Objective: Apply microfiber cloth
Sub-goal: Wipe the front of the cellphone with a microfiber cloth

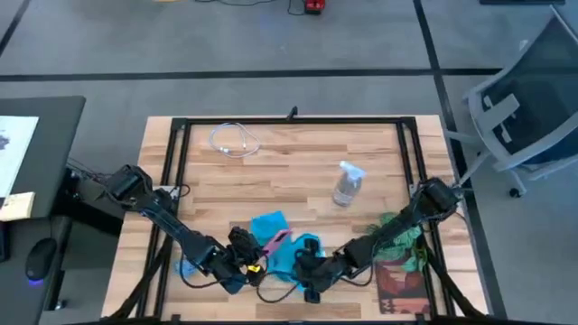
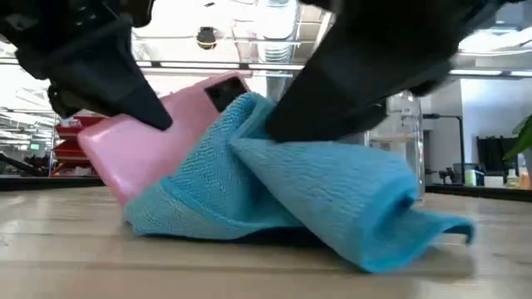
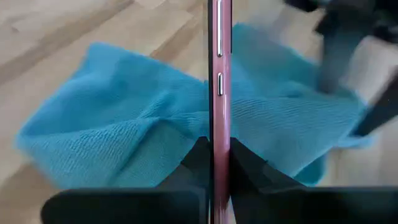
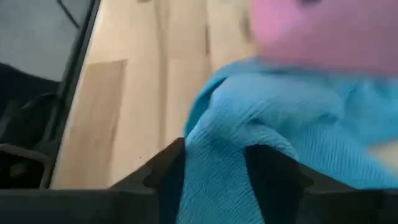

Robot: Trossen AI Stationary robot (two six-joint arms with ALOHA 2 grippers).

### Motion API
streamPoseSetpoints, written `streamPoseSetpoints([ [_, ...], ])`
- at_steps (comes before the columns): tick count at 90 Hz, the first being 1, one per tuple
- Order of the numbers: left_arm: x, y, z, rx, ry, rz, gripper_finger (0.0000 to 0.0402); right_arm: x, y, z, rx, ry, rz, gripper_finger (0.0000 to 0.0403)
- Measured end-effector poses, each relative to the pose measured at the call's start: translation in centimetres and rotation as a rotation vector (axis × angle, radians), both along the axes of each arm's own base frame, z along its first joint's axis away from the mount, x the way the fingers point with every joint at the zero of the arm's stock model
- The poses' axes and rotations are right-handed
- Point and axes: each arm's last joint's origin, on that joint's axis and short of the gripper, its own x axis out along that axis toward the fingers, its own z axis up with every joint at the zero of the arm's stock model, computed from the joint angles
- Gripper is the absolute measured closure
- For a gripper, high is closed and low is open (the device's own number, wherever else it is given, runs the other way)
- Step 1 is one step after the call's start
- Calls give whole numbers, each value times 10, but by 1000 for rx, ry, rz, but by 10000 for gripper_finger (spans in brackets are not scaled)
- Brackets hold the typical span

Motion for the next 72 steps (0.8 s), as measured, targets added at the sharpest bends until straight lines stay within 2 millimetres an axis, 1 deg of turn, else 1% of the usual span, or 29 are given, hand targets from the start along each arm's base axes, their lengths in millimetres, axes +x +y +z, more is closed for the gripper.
streamPoseSetpoints([
  [7, 1, 0, -4, -14, -32, -18, 394, 4, 1, 7, -68, -49, 11, 371],
  [11, 2, -1, -6, -22, -51, -41, 394, 6, 2, 11, -125, -82, -1, 388],
  [23, 6, 1, -8, -28, -77, -83, 393, 11, 0, 21, -292, -156, -83, 398],
  [34, 7, 0, -8, -19, -92, -105, 392, 10, -7, 23, -501, -187, -215, 402],
  [43, 8, 0, -9, -20, -102, -106, 392, 7, -5, 26, -624, -205, -272, 402],
  [52, 9, 0, -8, -12, -106, -113, 392, 10, -3, 24, -664, -217, -252, 403],
  [59, 10, 1, -8, -20, -107, -103, 391, 9, 0, 17, -742, -184, -195, 403],
  [66, 10, 3, -9, -9, -100, -93, 391, 2, 9, 18, -782, -171, -135, 403],
  [72, 10, 3, -9, -4, -100, -90, 391, -9, 18, 27, -780, -177, -95, 403],
])
